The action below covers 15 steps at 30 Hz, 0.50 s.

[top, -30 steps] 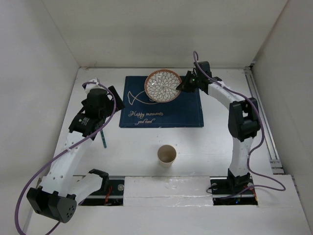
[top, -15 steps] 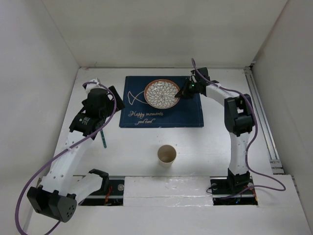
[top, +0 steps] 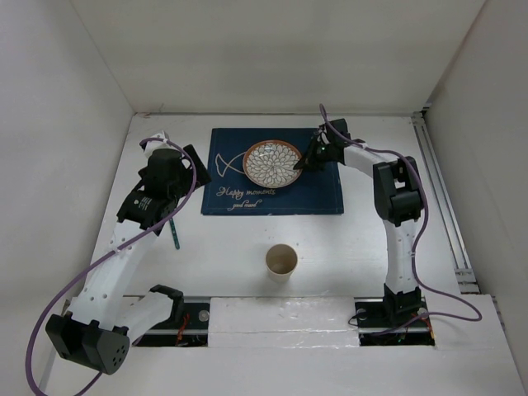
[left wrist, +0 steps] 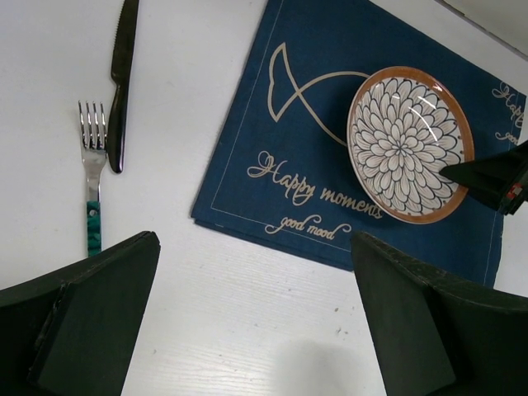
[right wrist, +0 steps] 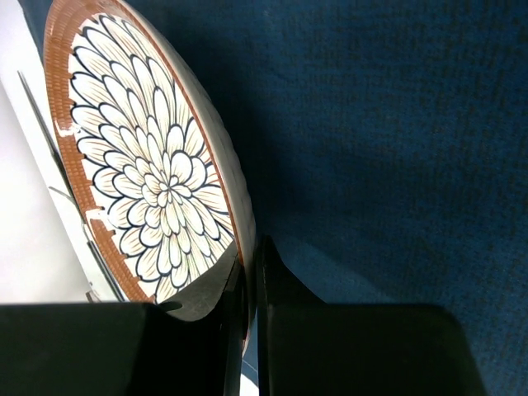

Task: Set the dinner table for one person

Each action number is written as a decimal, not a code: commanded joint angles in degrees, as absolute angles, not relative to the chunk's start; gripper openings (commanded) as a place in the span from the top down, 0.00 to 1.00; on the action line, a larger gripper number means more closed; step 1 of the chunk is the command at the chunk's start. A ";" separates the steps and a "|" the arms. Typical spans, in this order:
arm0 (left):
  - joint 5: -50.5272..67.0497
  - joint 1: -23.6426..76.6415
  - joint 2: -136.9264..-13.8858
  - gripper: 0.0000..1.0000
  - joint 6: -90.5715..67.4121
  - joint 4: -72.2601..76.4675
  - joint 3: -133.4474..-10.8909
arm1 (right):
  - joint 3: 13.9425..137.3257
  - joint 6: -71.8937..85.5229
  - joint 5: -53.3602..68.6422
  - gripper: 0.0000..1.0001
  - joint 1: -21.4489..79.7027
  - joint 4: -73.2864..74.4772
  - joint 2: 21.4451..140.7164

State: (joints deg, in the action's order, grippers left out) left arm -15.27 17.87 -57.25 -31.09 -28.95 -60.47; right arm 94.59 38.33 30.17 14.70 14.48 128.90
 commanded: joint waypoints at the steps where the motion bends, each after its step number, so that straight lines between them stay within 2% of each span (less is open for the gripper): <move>1: -14.94 17.67 -56.95 0.00 -30.94 -27.95 -60.12 | 97.29 38.94 34.54 1.00 15.21 7.03 125.95; 3: -14.94 17.67 -56.95 0.00 -30.94 -27.95 -60.12 | 97.29 38.94 35.15 0.96 15.21 7.03 126.47; 5: -14.94 17.67 -56.95 0.00 -30.94 -27.95 -60.12 | 97.29 38.24 35.77 0.77 15.21 7.03 126.47; 6: -14.94 17.67 -56.95 0.00 -30.94 -27.95 -60.12 | 96.77 38.23 35.77 0.54 15.21 7.03 126.47; 8: -14.94 17.67 -56.95 0.00 -30.94 -27.95 -60.12 | 96.07 37.53 35.24 0.43 15.21 7.03 125.07; 9: -14.94 17.67 -56.95 0.00 -30.42 -27.95 -60.12 | 96.06 37.53 35.24 0.33 15.21 7.03 124.55; 10: -14.94 17.67 -56.95 0.00 -30.41 -27.95 -60.12 | 96.06 36.92 34.37 0.31 15.21 8.25 122.89; 11: -14.94 17.67 -56.95 0.00 -30.41 -27.95 -60.12 | 96.06 36.04 32.89 0.00 15.21 8.96 121.74; 14: -15.99 17.67 -56.95 0.00 -30.41 -28.47 -60.12 | 96.06 32.36 27.01 0.00 15.21 15.78 116.38; 15: -16.00 17.67 -56.95 0.00 -31.02 -28.48 -60.12 | 97.11 31.30 19.67 0.00 15.21 18.34 114.98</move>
State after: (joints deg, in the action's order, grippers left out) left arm -15.14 17.87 -57.25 -30.96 -28.97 -60.47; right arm 94.63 35.51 29.26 14.74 14.66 123.70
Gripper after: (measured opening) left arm 0.996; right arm 0.997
